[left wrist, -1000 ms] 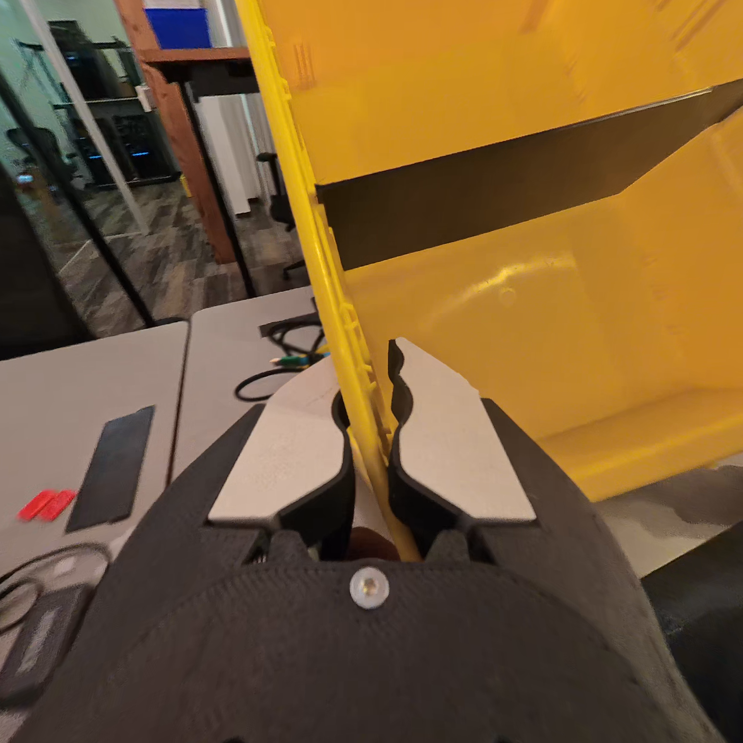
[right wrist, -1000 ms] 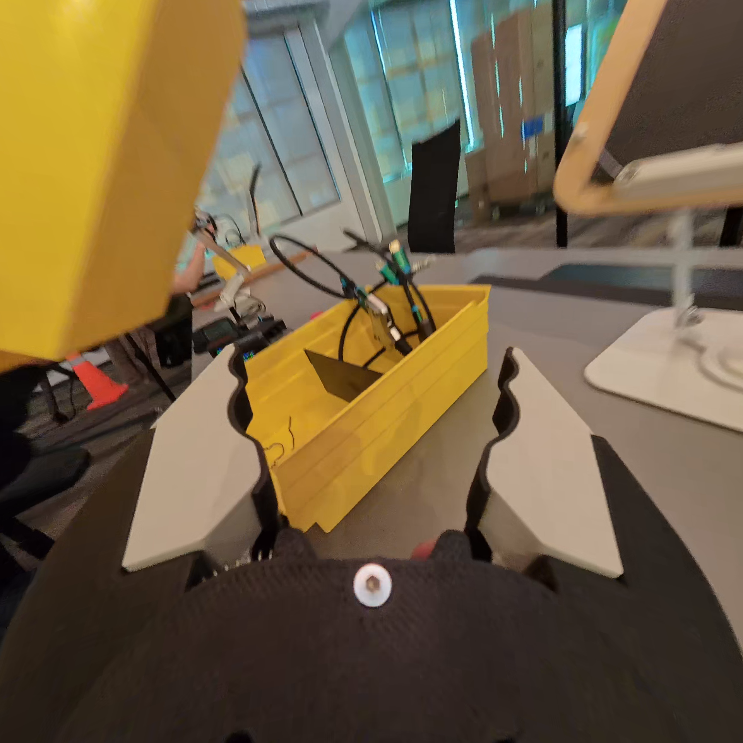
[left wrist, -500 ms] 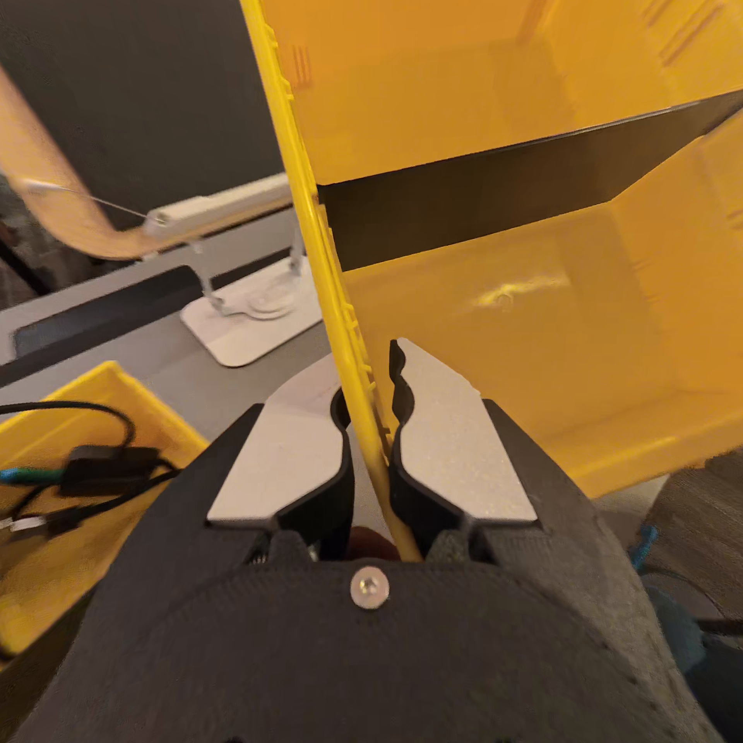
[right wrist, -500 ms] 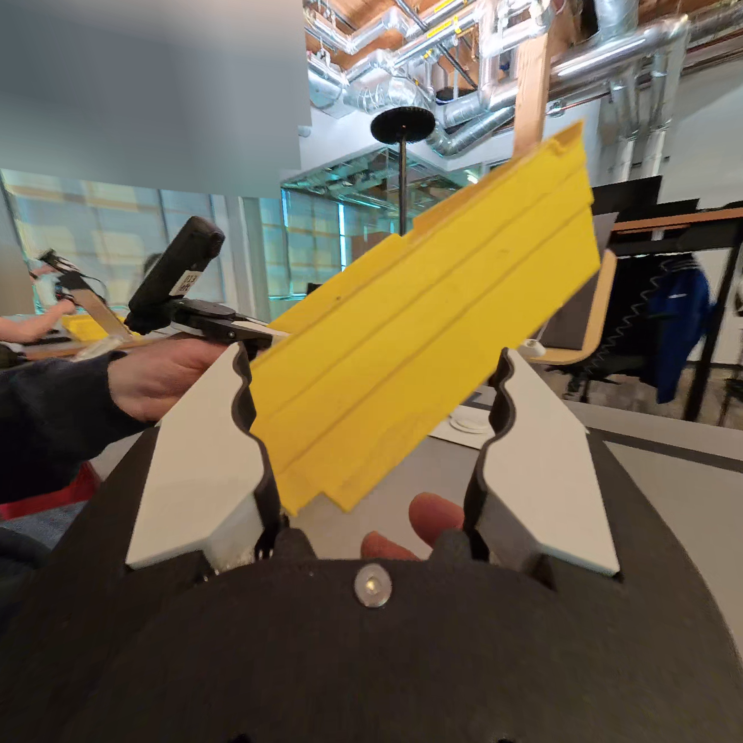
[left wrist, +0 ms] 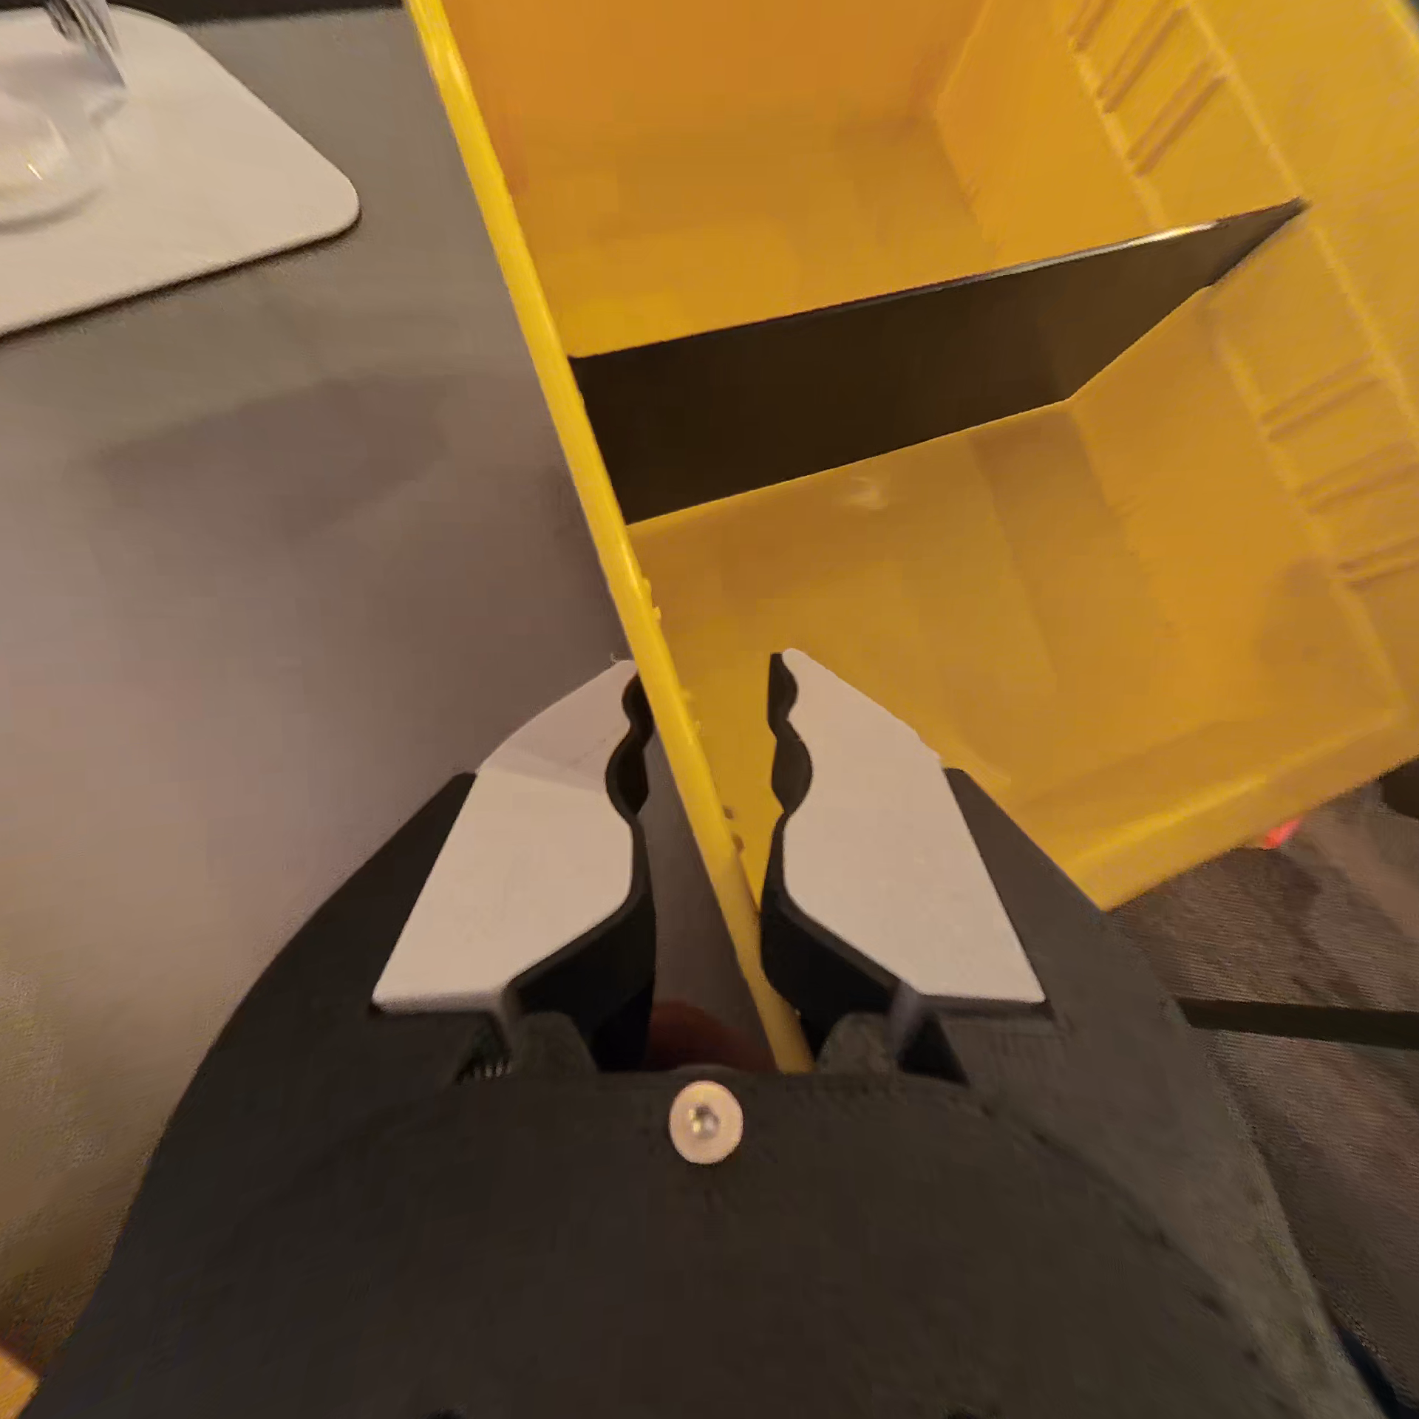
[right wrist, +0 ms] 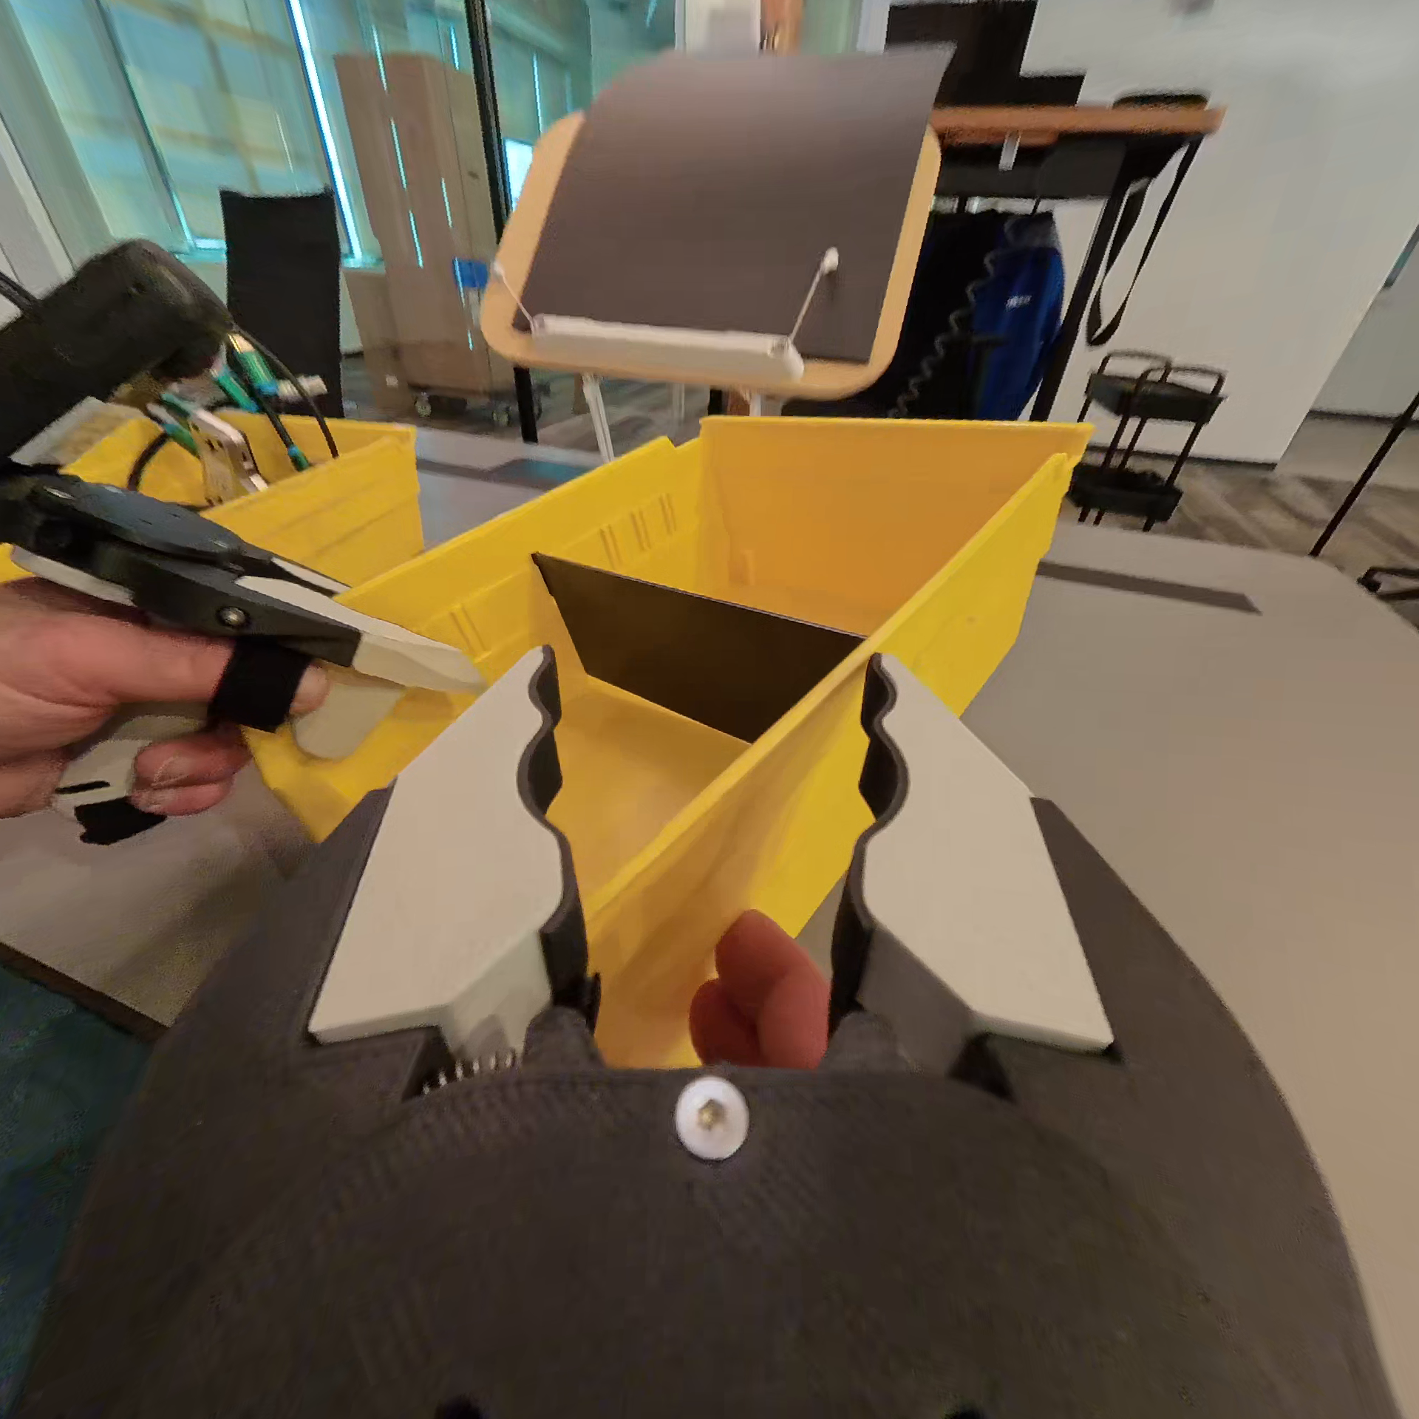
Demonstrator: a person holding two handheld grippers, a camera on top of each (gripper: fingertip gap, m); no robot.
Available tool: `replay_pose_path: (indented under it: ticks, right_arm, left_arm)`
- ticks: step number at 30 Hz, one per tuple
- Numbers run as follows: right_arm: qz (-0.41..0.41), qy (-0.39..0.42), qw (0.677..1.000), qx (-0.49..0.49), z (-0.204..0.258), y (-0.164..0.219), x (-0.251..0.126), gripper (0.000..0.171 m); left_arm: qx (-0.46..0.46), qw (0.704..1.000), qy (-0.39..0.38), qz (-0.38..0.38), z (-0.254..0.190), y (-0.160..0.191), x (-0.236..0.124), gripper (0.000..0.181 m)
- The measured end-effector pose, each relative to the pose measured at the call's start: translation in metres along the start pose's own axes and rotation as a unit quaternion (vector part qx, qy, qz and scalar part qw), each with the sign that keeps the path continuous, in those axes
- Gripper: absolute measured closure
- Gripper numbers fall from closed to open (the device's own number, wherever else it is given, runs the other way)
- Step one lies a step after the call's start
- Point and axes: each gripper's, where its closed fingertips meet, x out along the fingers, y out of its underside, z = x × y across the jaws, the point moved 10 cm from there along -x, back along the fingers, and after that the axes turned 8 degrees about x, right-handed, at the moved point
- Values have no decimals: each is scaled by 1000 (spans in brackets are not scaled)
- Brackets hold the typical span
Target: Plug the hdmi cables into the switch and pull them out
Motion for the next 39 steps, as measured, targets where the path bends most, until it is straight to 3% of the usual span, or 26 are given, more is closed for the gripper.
replay_pose_path:
  ticks: [8,12,18,22,27,33,36,39]
  right_arm:
    - [94,14,995,37,-45,14,15,111]
    - [126,49,991,4,-60,18,16,131]
    - [162,105,979,-68,-79,13,21,149]
    - [182,139,966,-121,-98,14,24,154]
    - [201,150,958,-139,-113,14,29,155]
    - [211,185,948,-151,-133,11,30,154]
    - [216,207,942,-149,-147,10,29,153]
    - [227,232,932,-159,-162,8,28,151]
  left_arm:
    - [-45,996,79,13,-14,1,13,110]
    - [-35,989,142,28,-20,-4,13,90]
    - [4,984,175,-2,-25,-20,-26,88]
    - [91,992,85,-28,-6,-29,-82,94]
    - [177,971,-160,12,60,-19,-153,96]
    - [112,933,-326,103,148,42,-232,97]
    - [106,913,-359,160,178,76,-249,107]
    - [24,937,-302,171,194,103,-244,111]
